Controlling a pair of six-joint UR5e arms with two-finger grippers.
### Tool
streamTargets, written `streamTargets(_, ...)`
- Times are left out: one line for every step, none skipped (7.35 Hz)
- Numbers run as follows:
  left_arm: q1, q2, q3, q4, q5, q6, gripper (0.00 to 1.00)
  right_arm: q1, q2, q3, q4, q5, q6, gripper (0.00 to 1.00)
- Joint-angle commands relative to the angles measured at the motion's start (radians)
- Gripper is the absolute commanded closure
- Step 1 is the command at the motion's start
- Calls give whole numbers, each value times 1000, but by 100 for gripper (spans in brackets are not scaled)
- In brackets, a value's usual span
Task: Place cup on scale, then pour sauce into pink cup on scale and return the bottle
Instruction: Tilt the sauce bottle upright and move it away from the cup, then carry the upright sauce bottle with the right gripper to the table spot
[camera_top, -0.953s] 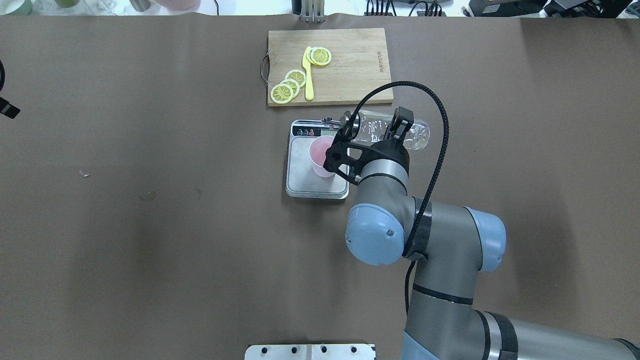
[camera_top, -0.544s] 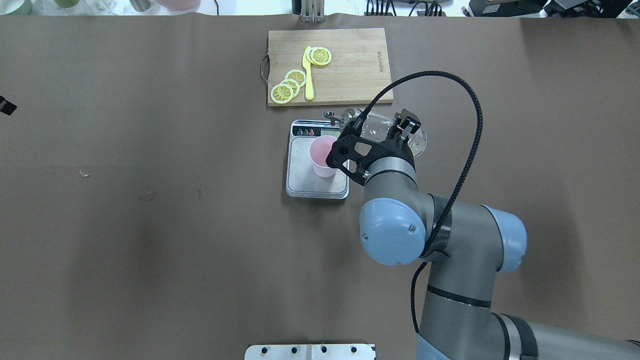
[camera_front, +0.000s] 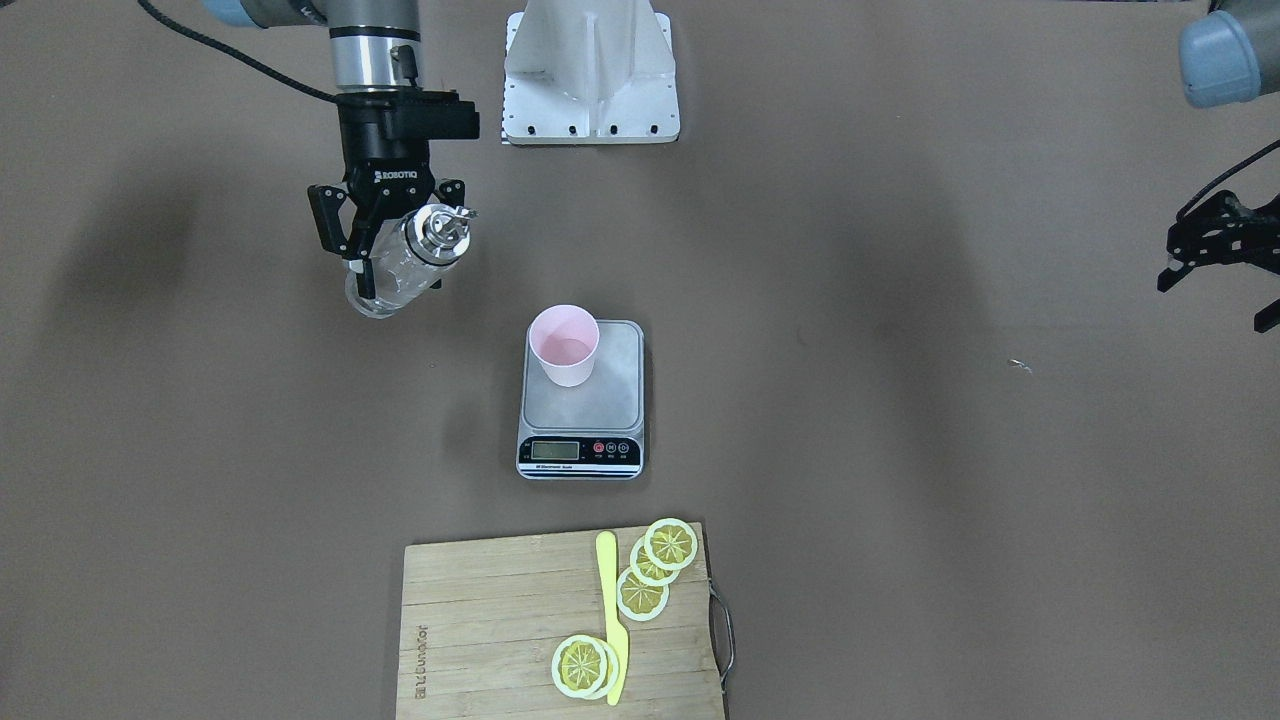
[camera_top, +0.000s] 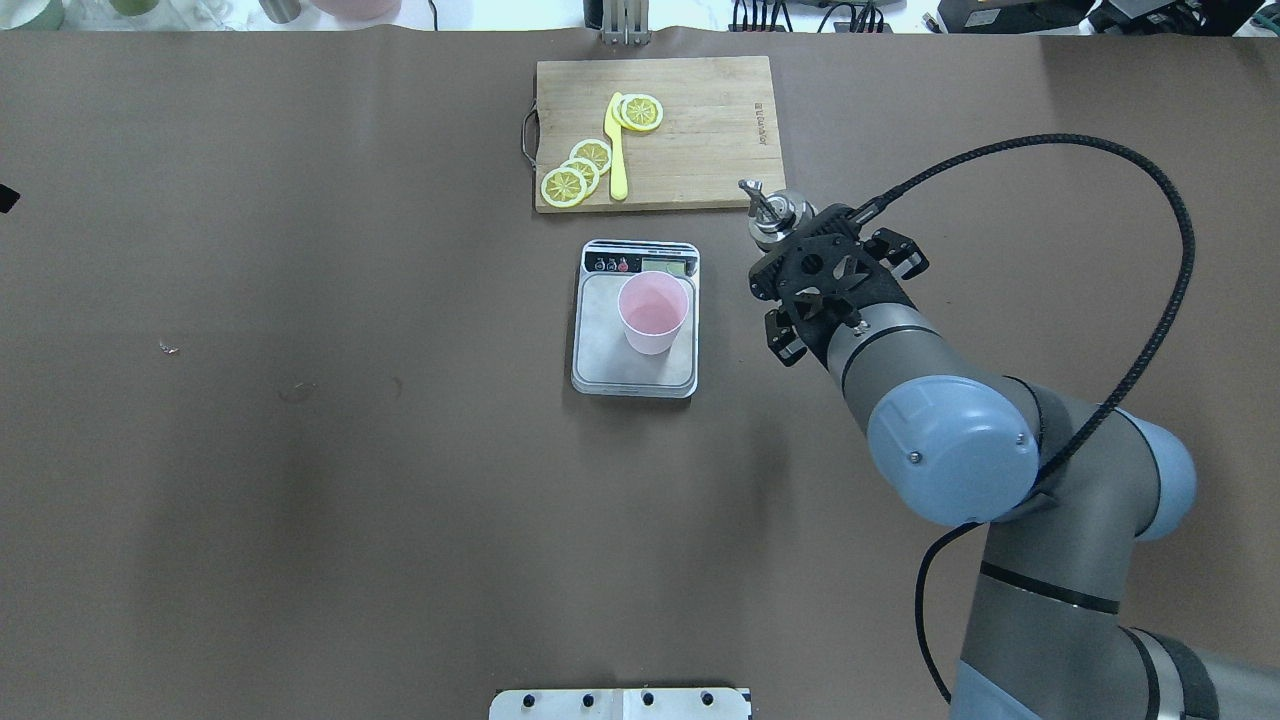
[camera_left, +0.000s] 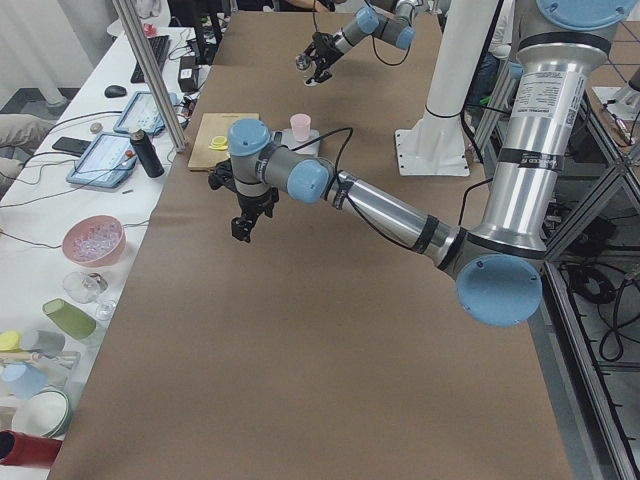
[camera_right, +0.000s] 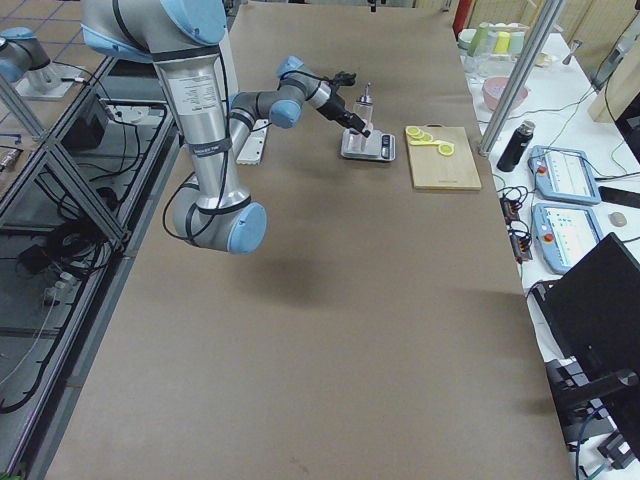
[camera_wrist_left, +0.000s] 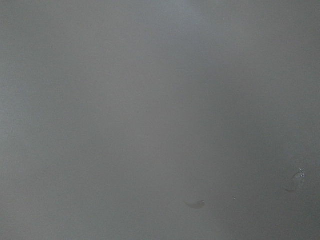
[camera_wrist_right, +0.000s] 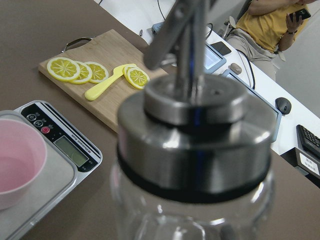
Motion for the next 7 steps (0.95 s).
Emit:
streamTargets(-2, -23, 0, 2, 1, -1, 3, 40, -119, -2, 232, 61, 10, 83)
streamTargets(-7, -35, 0, 2, 7, -1, 3, 43, -169, -8, 348, 67, 15, 83)
streamTargets(-11, -36, 0, 2, 9, 0, 3, 47, -188, -23, 410, 71, 41, 83)
streamTargets(-13, -36, 0, -8, 12, 3, 3, 49, -225, -31, 473, 73, 59, 83)
streamTargets(-14, -28, 13, -55, 14, 5, 3, 53, -260, -69, 587, 73, 68, 83)
streamTargets(-16, -20, 41, -109, 12, 31, 3, 66, -274, -151, 740, 82, 96, 83)
streamTargets(-25, -20, 70, -119, 9, 92, 3, 95, -277, -236, 856, 117, 113, 83)
